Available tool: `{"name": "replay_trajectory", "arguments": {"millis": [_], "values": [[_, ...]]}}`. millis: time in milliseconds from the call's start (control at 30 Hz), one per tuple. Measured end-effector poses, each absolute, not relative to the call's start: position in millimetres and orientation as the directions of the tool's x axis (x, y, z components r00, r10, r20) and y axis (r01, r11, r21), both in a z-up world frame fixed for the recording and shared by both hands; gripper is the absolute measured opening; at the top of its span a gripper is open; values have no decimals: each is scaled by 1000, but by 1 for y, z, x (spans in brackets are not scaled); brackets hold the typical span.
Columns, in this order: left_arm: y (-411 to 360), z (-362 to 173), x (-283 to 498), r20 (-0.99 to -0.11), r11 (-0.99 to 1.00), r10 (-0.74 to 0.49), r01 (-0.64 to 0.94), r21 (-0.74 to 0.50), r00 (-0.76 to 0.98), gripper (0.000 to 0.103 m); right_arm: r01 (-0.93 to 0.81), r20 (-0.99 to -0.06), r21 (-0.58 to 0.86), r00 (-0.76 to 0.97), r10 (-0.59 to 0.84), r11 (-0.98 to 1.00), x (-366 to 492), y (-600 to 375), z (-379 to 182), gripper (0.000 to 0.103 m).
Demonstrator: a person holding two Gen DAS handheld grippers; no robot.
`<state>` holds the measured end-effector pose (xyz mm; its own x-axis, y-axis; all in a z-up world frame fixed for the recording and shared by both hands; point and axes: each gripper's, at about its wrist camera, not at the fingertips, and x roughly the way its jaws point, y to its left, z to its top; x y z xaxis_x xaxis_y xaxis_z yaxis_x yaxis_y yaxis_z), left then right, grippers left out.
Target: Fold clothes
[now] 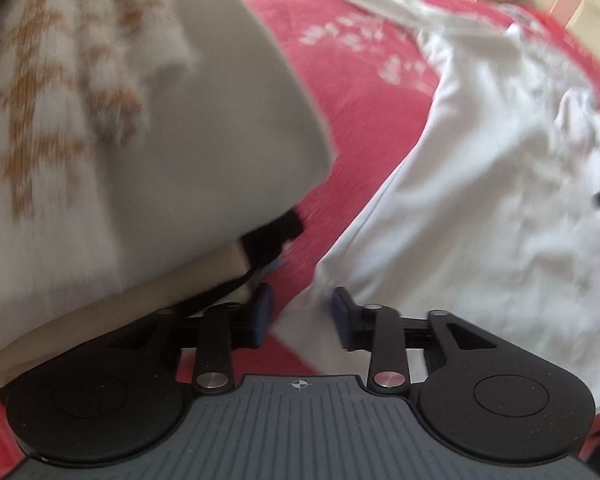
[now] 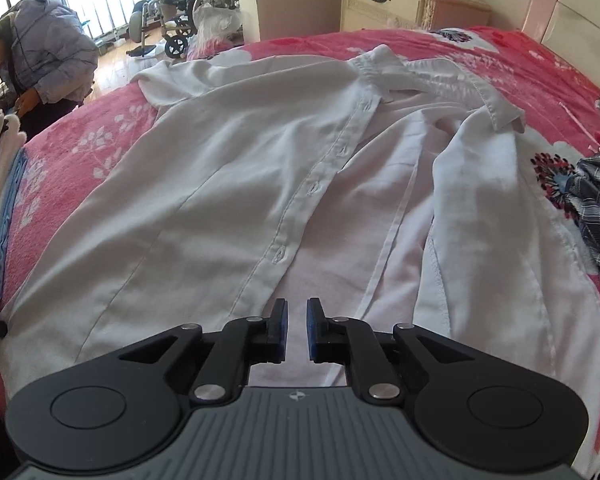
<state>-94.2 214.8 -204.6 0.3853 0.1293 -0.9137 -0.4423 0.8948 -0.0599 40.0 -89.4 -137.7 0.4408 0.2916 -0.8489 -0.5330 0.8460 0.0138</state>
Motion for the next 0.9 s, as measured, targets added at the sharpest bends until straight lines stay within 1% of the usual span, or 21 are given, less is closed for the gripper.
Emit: {"name": "replay_trajectory", "arguments": {"millis": [100, 167, 233, 267, 300, 333, 367, 500, 600, 633, 700, 733, 767, 833, 867, 900], "values": [[209, -197, -97, -915, 907, 152, -420, -21, 374, 29, -553, -836, -34, 472, 279, 832, 19, -110, -115, 11], [201, -188, -103, -905, 922, 177, -386, 14, 388, 30, -538, -817, -58, 510, 269, 841, 7, -134, -91, 11], [188, -180, -110, -890, 940, 210, -334, 70, 406, 36, -502, -793, -85, 556, 247, 861, -3, -163, -64, 11], [179, -175, -115, -875, 944, 245, -309, 117, 417, 37, -481, -778, -98, 582, 234, 871, -8, -179, -49, 11], [171, -170, -119, -859, 945, 275, -287, 158, 431, 42, -458, -762, -104, 608, 226, 883, -13, -195, -33, 11], [164, -166, -124, -846, 949, 282, -262, 176, 453, 44, -435, -745, -100, 629, 223, 895, -18, -210, -17, 11], [158, -162, -128, -833, 953, 284, -236, 191, 475, 44, -410, -730, -89, 647, 221, 908, -22, -225, -1, 11], [139, -156, -123, -809, 977, 212, -143, 160, 549, 44, -351, -696, -14, 676, 242, 936, -43, -268, 40, 11], [136, -167, -98, -811, 986, 166, -108, 127, 562, 44, -354, -696, 39, 661, 279, 935, -62, -284, 45, 11], [138, -174, -91, -831, 984, 175, -122, 129, 529, 45, -346, -696, 38, 664, 273, 937, -68, -288, 42, 11], [138, -189, -79, -860, 961, 273, -162, 224, 432, 43, -314, -703, 46, 664, 254, 948, -77, -298, 32, 11], [138, -190, -77, -860, 952, 303, -170, 255, 411, 42, -290, -712, 71, 655, 252, 954, -80, -304, 24, 11], [138, -184, -79, -854, 952, 301, -178, 248, 423, 42, -265, -725, 102, 640, 254, 959, -80, -309, 13, 11], [131, -164, -88, -840, 966, 256, -169, 198, 479, 44, -210, -761, 141, 602, 242, 967, -77, -314, -13, 11], [126, -154, -91, -832, 971, 236, -158, 181, 502, 44, -187, -775, 158, 585, 239, 970, -76, -315, -27, 17], [118, -146, -93, -823, 974, 227, -144, 178, 521, 45, -167, -785, 177, 571, 242, 970, -75, -316, -39, 25]]}}
